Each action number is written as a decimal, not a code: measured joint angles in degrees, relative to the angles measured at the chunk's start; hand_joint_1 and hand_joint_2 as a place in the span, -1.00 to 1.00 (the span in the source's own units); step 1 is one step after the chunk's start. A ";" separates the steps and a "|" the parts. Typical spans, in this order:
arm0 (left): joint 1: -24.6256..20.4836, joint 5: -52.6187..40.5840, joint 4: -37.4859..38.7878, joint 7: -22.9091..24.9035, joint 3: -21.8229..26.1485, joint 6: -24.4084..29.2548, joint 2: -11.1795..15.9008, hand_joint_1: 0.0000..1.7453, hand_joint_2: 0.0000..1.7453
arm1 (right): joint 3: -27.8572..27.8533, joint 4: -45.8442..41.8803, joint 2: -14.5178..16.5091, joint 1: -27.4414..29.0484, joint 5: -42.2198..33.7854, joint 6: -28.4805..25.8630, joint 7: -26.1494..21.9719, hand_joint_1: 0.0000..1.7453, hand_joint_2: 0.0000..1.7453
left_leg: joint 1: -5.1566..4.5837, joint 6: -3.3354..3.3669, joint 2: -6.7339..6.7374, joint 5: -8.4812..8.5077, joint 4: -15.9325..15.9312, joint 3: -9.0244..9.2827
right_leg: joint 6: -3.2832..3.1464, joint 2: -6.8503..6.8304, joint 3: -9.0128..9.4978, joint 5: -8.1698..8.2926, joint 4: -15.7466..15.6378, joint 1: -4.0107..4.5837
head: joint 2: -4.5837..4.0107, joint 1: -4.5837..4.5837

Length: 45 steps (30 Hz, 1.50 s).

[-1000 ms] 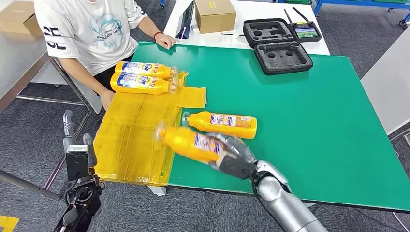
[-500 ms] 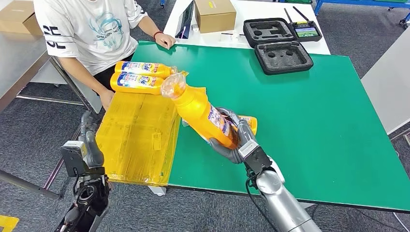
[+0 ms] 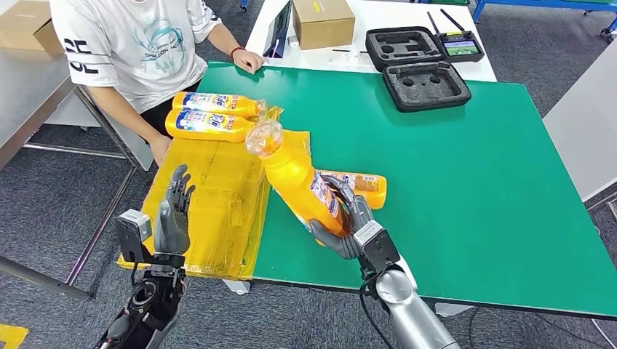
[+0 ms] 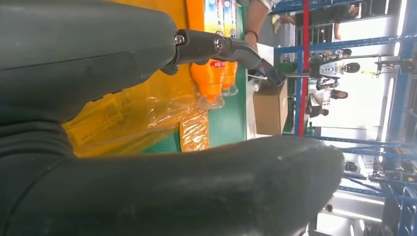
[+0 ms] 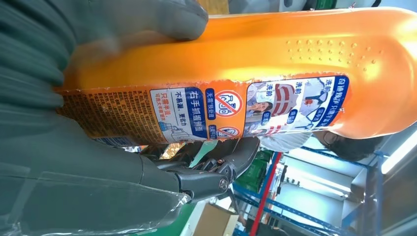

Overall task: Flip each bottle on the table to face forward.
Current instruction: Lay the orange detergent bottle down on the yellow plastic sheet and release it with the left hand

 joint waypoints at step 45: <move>-9.75 0.05 8.16 4.01 -14.54 -13.45 -2.90 -1.00 1.00 | 3.46 28.57 12.35 -8.99 6.31 6.75 0.15 1.00 1.00 | 0.00 -0.01 0.00 0.02 0.01 -0.01 | 0.00 0.00 -0.02 0.01 0.01 0.00 | 0.00 0.00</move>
